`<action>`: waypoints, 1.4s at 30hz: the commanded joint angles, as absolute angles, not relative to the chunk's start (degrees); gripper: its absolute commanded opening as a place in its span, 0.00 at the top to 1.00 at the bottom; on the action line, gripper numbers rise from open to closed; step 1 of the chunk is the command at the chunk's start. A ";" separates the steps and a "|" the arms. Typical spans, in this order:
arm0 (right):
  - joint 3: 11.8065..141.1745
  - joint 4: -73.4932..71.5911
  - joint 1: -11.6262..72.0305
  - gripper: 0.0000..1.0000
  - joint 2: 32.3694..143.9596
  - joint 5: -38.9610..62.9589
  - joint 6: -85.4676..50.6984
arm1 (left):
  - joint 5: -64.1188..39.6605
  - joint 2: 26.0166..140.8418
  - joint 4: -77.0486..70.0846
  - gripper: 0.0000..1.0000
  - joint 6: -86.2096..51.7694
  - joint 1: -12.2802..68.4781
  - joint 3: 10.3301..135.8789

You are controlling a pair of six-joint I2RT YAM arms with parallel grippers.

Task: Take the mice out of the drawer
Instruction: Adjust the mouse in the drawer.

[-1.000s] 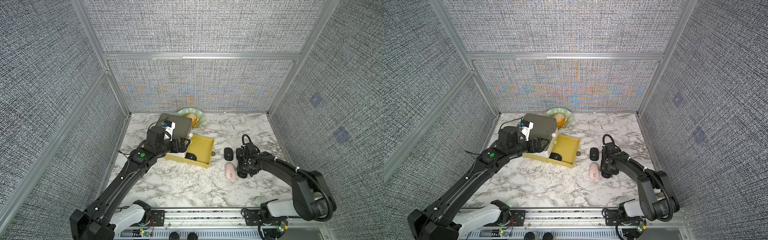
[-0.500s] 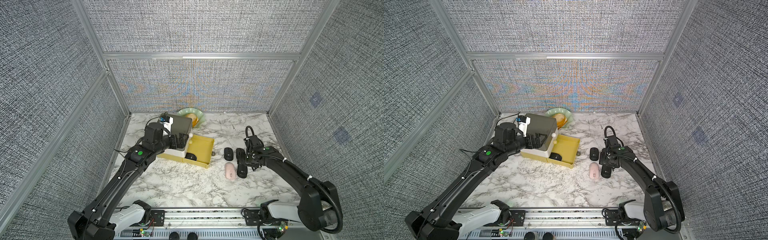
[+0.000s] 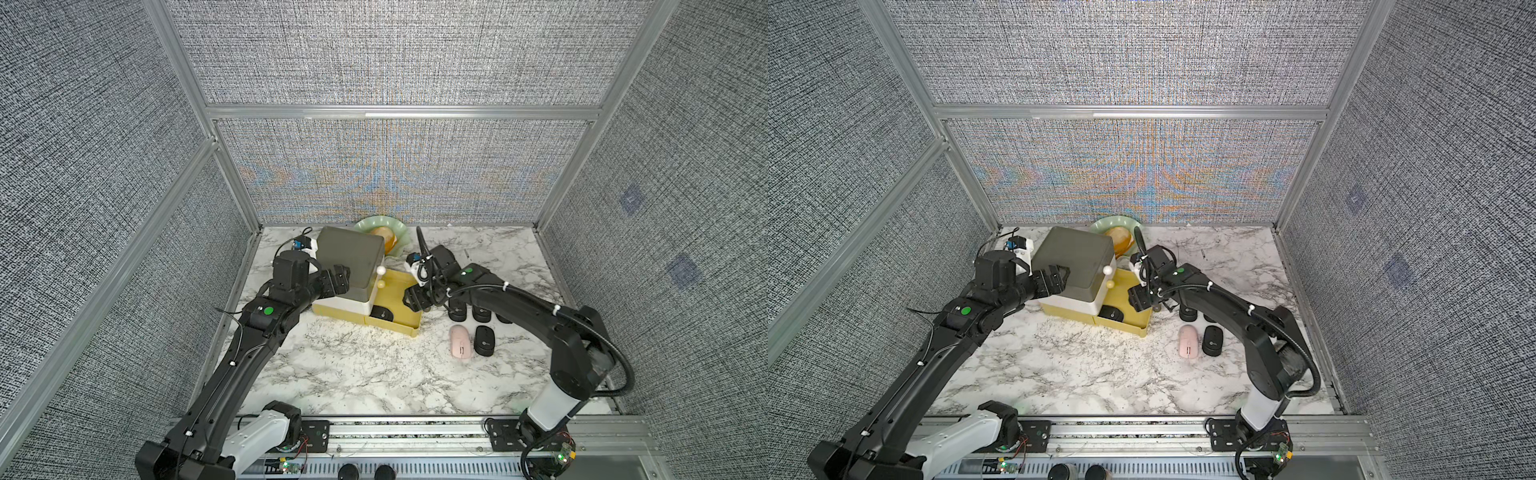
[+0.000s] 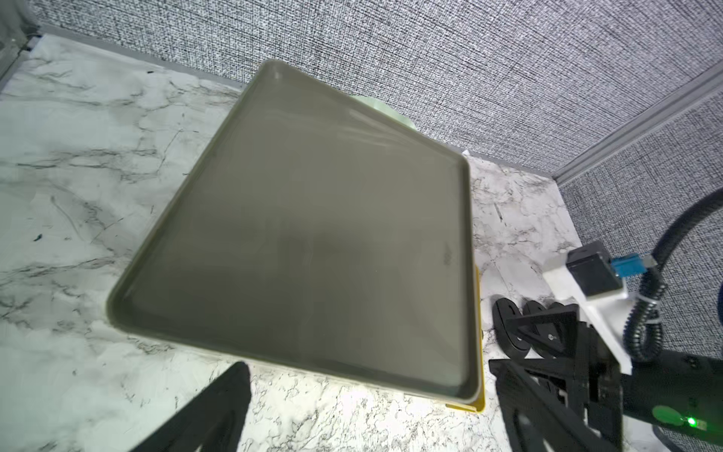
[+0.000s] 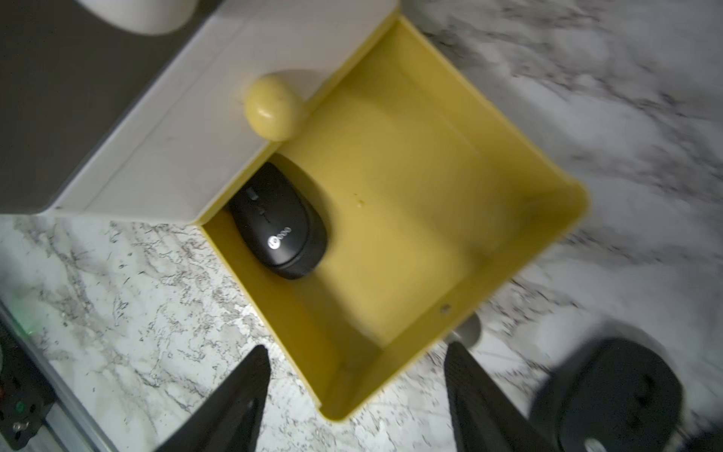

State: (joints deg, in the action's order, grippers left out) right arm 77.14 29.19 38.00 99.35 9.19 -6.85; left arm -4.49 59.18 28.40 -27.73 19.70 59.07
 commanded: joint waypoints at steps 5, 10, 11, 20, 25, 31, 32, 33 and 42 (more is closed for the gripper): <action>74.78 14.69 38.76 0.29 106.01 16.84 0.14 | -4.75 58.34 26.01 0.05 -31.54 17.92 55.77; 72.62 6.82 38.68 0.27 109.57 19.08 1.07 | -5.71 58.66 23.91 0.06 -32.80 17.50 54.13; 72.10 5.10 38.67 0.27 110.03 19.47 0.91 | -5.94 58.87 23.41 0.07 -32.99 17.41 53.87; 72.22 4.11 38.68 0.24 114.30 21.94 5.66 | -6.35 59.94 21.84 0.09 -33.84 16.70 52.35; 72.10 4.46 38.91 0.23 115.22 21.77 8.34 | -6.23 59.92 21.36 0.09 -34.01 16.35 51.73; 74.13 6.49 38.77 0.24 117.01 15.30 8.46 | -5.71 60.20 20.57 0.11 -34.72 16.08 51.49; 73.56 5.89 38.61 0.24 116.41 14.11 7.94 | -5.71 60.32 20.65 0.11 -34.74 16.00 51.47; 73.05 5.35 38.31 0.24 115.71 13.96 7.22 | -5.70 60.36 20.65 0.11 -34.71 16.00 51.59; 68.28 2.91 36.87 0.26 108.57 10.86 4.40 | -5.27 60.61 19.96 0.13 -34.72 15.73 51.31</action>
